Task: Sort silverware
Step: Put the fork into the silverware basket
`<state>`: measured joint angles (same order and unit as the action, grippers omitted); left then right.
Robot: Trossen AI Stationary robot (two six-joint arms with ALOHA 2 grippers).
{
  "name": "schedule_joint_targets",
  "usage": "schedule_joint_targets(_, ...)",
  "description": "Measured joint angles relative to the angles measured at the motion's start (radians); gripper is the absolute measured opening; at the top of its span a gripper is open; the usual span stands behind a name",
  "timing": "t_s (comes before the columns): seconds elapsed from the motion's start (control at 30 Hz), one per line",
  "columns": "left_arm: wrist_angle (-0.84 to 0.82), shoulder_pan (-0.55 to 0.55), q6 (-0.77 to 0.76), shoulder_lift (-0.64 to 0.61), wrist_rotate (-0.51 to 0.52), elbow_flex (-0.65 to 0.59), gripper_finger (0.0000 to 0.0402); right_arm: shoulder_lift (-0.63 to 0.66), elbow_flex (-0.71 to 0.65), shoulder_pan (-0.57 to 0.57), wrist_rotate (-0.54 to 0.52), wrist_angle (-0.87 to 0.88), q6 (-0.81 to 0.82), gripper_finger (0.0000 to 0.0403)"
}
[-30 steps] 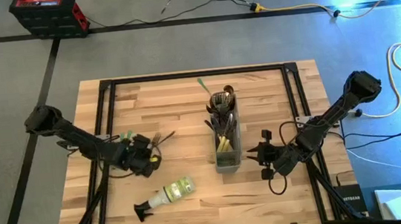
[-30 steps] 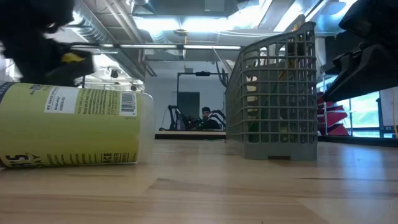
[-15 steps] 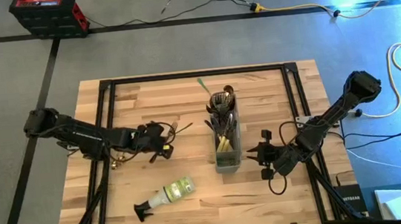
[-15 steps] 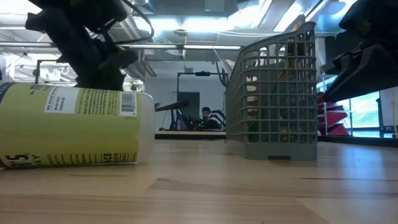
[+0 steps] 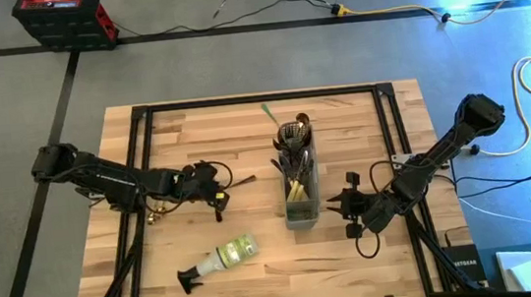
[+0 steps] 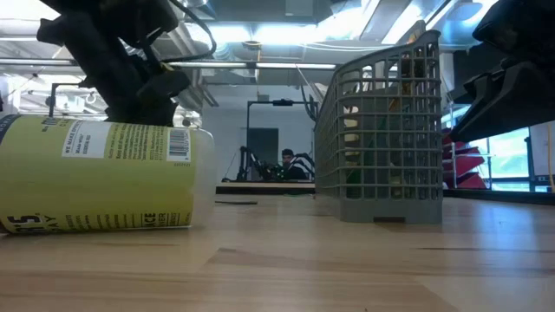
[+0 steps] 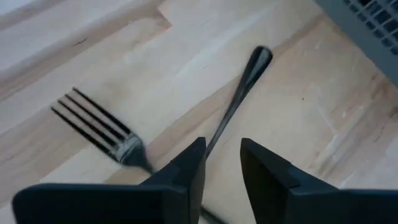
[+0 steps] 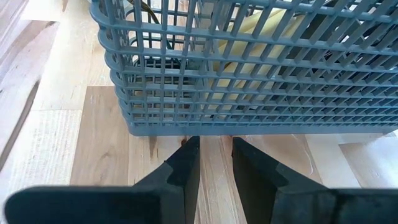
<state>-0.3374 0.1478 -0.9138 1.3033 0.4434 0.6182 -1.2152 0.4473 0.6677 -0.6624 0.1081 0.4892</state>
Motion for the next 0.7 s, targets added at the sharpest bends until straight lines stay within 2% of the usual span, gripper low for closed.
schedule_joint_targets(0.1,-0.051,0.0,0.012,0.0,-0.022,0.0,0.0095,0.0,0.0,0.0,0.0,0.0,0.0,0.0076)
schedule_joint_targets(0.23,-0.114,-0.008,0.065,0.0,0.036,0.0,0.0108,0.0,0.0,0.0,0.0,0.002,0.0,0.0076)
schedule_joint_targets(0.37,-0.113,-0.027,0.178,0.0,0.001,0.0,0.0129,0.0,0.0,0.0,0.0,0.004,0.0,0.0076)
schedule_joint_targets(0.47,-0.103,-0.026,0.398,0.0,-0.038,0.001,0.015,0.0,0.0,0.0,0.0,0.005,0.0,0.0076)
schedule_joint_targets(0.57,-0.128,-0.034,0.761,0.0,-0.114,0.049,0.0164,0.0,0.0,0.0,0.001,0.007,0.0,0.0076)
schedule_joint_targets(0.6,-0.134,-0.034,0.857,0.0,-0.096,0.072,0.0165,0.0,0.0,0.0,0.0,0.007,-0.001,0.0076)
schedule_joint_targets(0.7,-0.151,-0.03,1.107,0.0,0.044,0.135,0.0159,0.0,0.0,0.0,0.001,0.007,0.0,0.0076)
